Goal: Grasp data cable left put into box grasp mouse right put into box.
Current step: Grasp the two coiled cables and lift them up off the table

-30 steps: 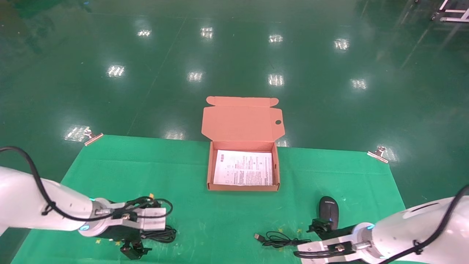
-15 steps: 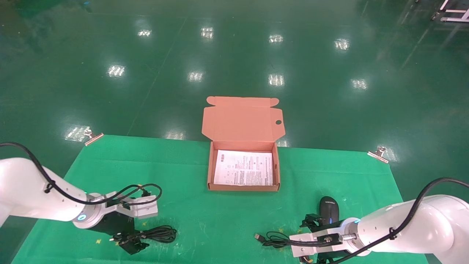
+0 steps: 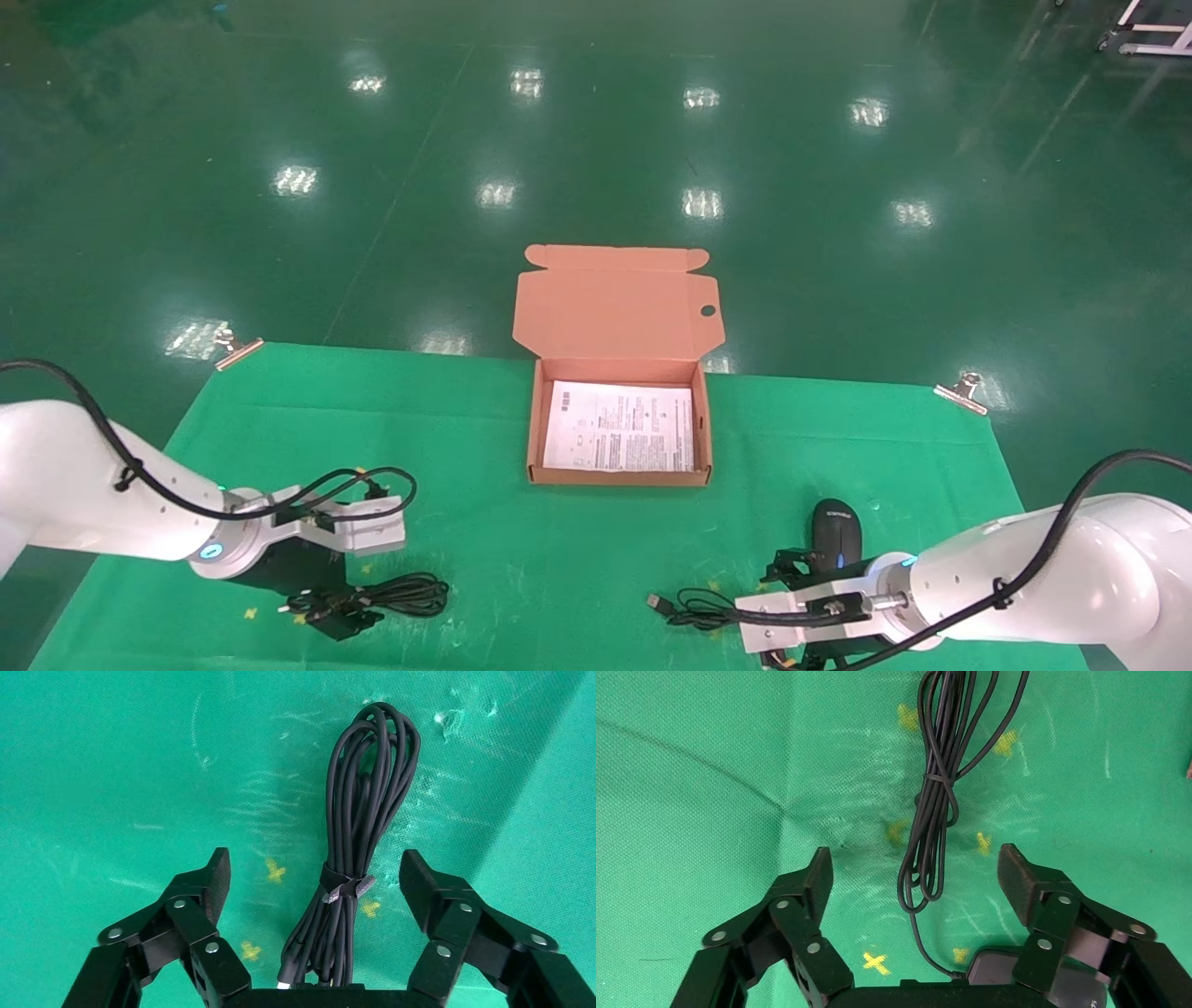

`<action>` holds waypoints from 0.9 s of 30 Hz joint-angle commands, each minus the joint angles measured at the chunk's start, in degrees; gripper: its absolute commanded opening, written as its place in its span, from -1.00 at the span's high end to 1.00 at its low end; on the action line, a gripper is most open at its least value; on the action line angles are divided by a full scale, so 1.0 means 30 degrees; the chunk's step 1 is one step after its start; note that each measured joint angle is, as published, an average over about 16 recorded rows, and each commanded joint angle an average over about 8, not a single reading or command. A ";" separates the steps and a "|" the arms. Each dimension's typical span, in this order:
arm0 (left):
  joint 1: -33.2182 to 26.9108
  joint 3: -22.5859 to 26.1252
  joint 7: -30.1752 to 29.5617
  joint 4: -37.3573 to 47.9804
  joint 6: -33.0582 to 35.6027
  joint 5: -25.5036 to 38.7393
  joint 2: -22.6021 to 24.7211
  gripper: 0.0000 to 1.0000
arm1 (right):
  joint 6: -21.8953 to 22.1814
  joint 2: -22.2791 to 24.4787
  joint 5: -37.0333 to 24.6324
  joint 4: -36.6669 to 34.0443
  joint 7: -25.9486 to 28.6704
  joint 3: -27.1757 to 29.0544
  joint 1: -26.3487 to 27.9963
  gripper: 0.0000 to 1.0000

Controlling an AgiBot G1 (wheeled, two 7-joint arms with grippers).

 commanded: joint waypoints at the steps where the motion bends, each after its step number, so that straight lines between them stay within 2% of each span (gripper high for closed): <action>1: 0.0018 0.0015 -0.0005 -0.0099 0.0015 0.0025 -0.0016 1.00 | -0.0020 0.0018 0.0003 0.0040 0.0012 0.0002 0.0000 1.00; 27: 0.0080 0.0077 -0.0025 -0.0458 0.0086 0.0105 -0.0068 1.00 | -0.0087 0.0080 0.0017 0.0185 0.0064 0.0018 -0.0001 1.00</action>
